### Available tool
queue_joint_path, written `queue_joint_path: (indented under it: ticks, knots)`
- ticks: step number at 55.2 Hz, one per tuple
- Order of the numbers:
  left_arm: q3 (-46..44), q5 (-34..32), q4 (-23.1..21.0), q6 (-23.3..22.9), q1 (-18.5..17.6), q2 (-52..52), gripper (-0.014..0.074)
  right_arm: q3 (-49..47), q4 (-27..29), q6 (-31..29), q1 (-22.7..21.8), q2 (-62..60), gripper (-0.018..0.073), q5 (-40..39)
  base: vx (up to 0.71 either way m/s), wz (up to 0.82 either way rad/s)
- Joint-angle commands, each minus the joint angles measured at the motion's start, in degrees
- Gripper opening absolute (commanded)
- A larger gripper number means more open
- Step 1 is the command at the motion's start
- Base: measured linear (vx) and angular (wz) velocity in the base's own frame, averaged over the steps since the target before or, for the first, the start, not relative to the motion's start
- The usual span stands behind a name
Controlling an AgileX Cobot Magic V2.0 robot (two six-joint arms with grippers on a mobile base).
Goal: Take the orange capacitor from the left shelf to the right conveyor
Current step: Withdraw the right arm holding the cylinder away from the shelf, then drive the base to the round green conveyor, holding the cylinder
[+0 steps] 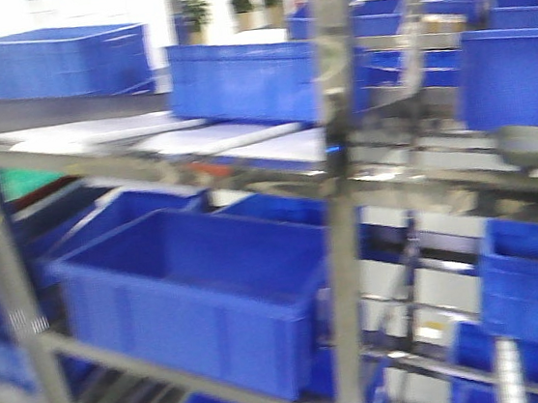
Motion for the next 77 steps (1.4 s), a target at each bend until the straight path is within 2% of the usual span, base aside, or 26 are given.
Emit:
queue_joint_path:
  ticks: [1, 31, 77]
  knots:
    - [-1.71, -4.75, -0.27, -0.32, -0.44, -0.28, -0.0006, -1.61, -0.51, 0.0, -0.01, 0.65, -0.0008, -5.47, -0.22, 0.72]
    - [-1.71, -4.75, -0.27, -0.32, -0.44, -0.28, -0.0006, -1.61, -0.51, 0.0, -0.01, 0.65, -0.0008, -5.47, -0.18, 0.66]
    - [-1.71, -4.75, -0.27, -0.32, -0.44, -0.28, -0.0006, -1.61, -0.51, 0.0, -0.01, 0.65, -0.0008, -5.47, -0.04, 0.46]
